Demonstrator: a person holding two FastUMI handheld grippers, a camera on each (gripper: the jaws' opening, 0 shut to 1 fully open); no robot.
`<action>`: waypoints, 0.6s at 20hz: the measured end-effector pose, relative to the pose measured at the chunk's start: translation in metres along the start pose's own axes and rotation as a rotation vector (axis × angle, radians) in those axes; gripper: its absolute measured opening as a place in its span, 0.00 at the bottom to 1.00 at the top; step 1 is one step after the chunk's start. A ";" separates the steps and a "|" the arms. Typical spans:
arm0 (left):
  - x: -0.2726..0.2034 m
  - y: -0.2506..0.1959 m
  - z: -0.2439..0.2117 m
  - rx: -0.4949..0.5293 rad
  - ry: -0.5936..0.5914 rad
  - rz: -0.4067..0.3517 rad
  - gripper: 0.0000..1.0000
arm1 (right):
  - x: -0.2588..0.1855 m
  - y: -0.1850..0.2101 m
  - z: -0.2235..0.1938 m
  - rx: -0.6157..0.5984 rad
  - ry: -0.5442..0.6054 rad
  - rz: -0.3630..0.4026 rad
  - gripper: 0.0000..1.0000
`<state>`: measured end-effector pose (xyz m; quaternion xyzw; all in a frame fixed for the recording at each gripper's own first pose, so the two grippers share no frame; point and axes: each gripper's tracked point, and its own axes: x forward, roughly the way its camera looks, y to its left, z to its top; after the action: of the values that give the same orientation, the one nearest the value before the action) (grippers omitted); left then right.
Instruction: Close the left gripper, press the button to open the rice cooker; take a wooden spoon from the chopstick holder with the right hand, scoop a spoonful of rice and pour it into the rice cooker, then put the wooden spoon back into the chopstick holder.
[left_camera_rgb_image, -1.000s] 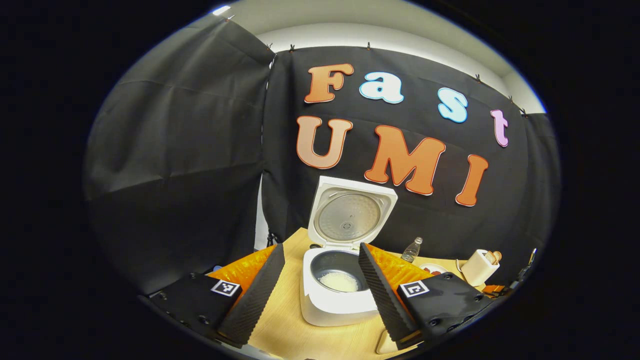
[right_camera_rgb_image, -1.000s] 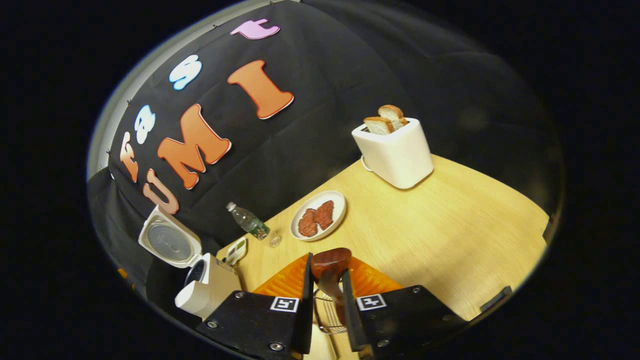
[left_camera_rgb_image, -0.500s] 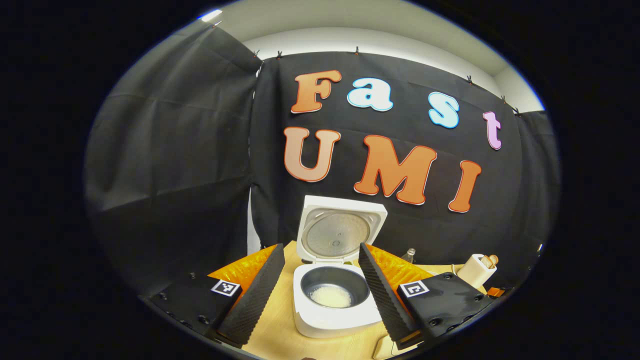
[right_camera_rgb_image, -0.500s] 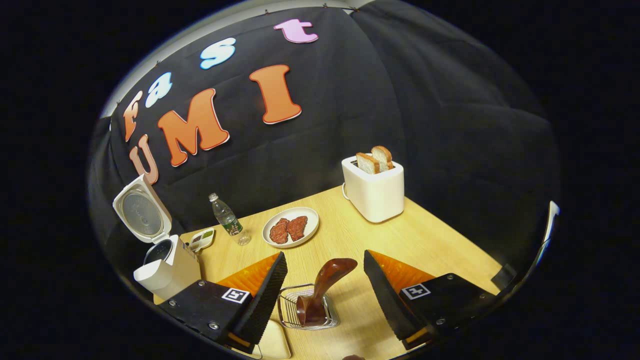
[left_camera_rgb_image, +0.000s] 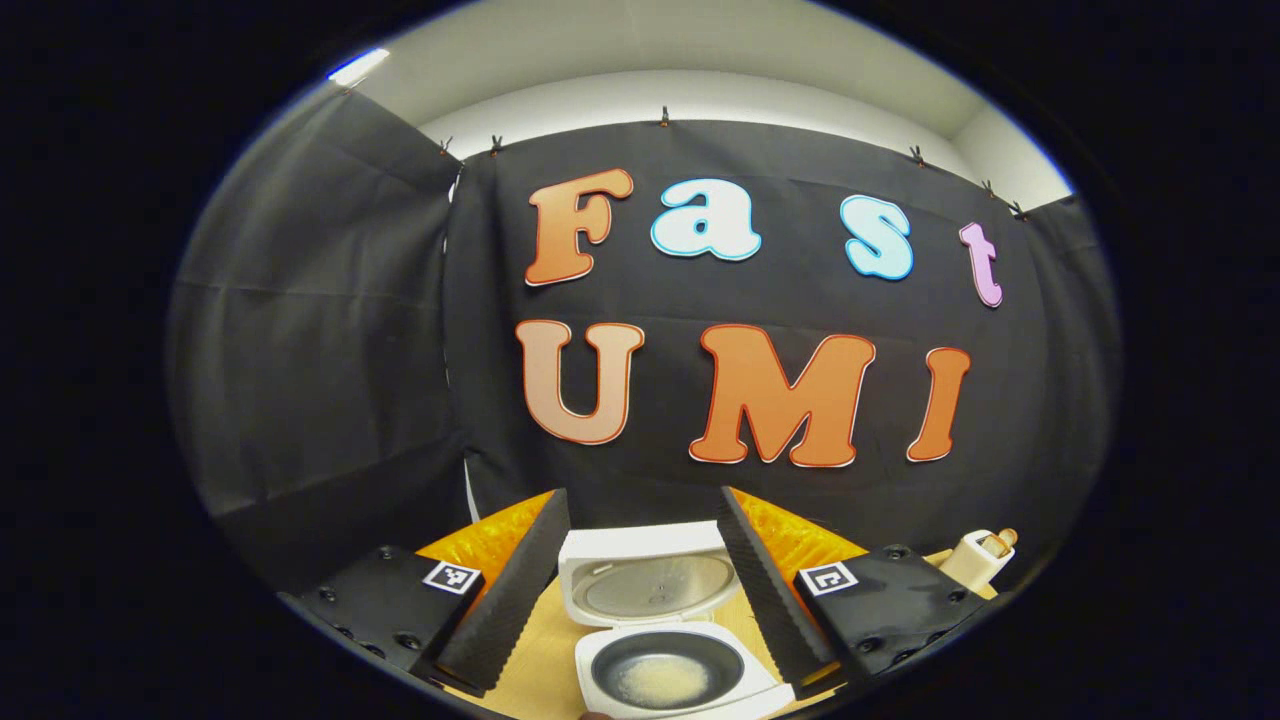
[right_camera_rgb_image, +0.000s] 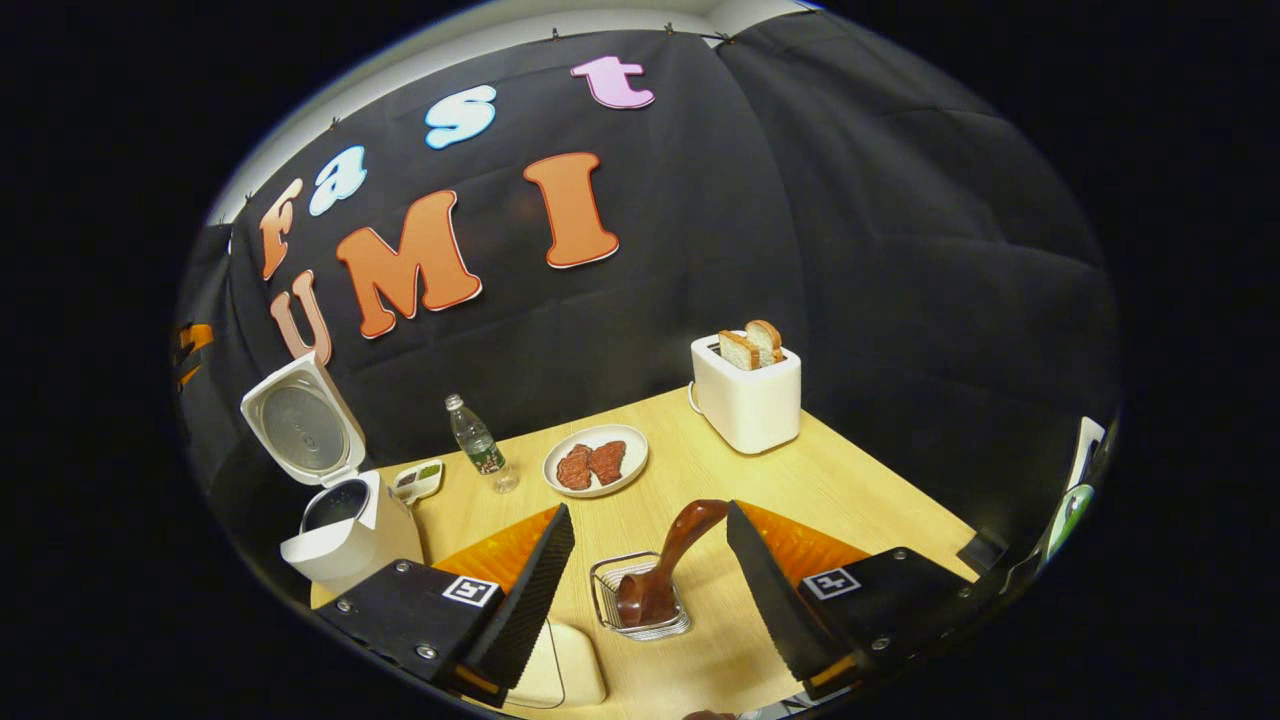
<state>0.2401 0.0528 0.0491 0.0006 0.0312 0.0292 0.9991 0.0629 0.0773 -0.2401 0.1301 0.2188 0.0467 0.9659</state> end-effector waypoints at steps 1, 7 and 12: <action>0.018 -0.002 0.003 0.007 0.006 -0.003 1.00 | -0.002 -0.001 -0.001 0.003 -0.003 -0.010 0.95; 0.120 -0.017 -0.037 0.012 0.153 -0.032 1.00 | -0.012 -0.011 0.001 0.028 -0.010 -0.069 0.95; 0.169 -0.015 -0.091 0.022 0.282 -0.008 1.00 | -0.019 -0.018 0.005 0.041 -0.007 -0.098 0.95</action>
<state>0.4038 0.0474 -0.0518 0.0075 0.1715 0.0245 0.9848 0.0486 0.0559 -0.2330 0.1391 0.2226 -0.0057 0.9649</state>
